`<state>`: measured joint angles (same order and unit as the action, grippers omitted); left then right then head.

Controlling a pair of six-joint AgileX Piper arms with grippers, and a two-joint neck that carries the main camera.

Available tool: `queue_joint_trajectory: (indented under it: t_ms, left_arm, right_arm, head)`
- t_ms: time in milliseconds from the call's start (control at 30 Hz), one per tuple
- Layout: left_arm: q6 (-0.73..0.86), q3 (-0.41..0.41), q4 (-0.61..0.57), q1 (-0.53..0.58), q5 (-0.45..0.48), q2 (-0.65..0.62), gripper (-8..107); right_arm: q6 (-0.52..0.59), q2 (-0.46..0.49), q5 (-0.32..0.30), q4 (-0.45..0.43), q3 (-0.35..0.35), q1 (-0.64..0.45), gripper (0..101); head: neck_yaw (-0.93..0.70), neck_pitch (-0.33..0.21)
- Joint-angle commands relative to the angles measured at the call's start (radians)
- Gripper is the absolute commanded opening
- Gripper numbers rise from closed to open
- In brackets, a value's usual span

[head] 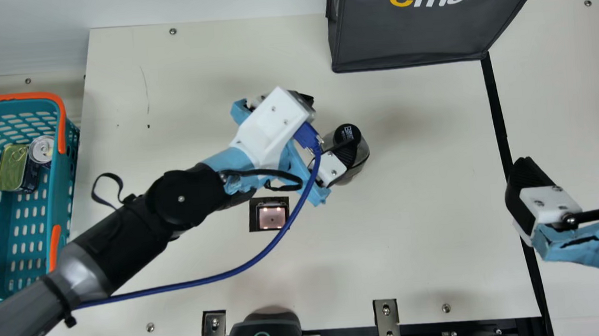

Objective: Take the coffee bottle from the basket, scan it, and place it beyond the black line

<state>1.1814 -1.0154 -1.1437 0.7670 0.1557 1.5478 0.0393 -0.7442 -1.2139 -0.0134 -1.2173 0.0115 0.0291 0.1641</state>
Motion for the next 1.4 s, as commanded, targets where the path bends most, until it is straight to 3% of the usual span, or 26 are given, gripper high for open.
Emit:
queue_joint_trajectory:
  t_ms: [0,633,1367]
  left_arm:
    - [-0.073,0.011,0.058,-0.008,-0.01,-0.016,90]
    - [-0.437,0.19,0.451,-0.191,-0.082,-0.187,90]
    - [-0.805,0.305,0.817,-0.382,-0.037,-0.359,90]
  right_arm:
    - [0.0,0.0,0.0,0.0,0.0,0.0,91]
    - [0.0,0.0,0.0,0.0,0.0,0.0,91]
    - [0.0,0.0,0.0,0.0,0.0,0.0,91]
  head:
    - [-0.002,-0.026]
    - [-0.002,-0.026]
    - [-0.002,-0.026]
